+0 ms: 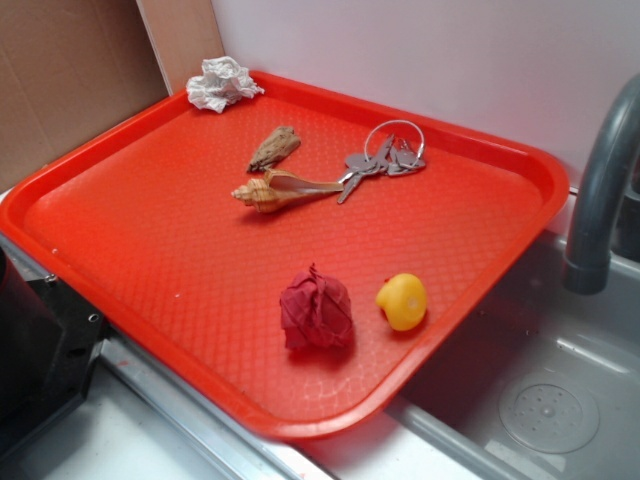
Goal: Grab the yellow duck.
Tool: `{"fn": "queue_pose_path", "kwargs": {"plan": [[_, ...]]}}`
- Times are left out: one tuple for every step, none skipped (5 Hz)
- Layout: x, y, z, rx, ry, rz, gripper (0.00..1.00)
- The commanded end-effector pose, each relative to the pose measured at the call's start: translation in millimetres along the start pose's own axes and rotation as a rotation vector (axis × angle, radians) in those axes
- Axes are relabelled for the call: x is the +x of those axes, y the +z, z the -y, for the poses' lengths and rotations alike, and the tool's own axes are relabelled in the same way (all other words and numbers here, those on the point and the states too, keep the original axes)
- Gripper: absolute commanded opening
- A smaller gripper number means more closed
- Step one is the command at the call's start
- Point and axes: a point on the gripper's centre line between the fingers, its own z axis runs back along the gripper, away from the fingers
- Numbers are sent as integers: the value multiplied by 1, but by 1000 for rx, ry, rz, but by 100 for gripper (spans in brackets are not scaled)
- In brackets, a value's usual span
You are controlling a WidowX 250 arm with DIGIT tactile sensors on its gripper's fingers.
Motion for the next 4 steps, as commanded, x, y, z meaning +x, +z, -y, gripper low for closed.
{"fn": "queue_pose_path", "kwargs": {"plan": [[0,0,0,0,0,0,100],[24,-32,50,55,-256,-44,100],[43,-61,105,50,-506,-40,100],[42,-80,145,43,-757,-46,100]]}}
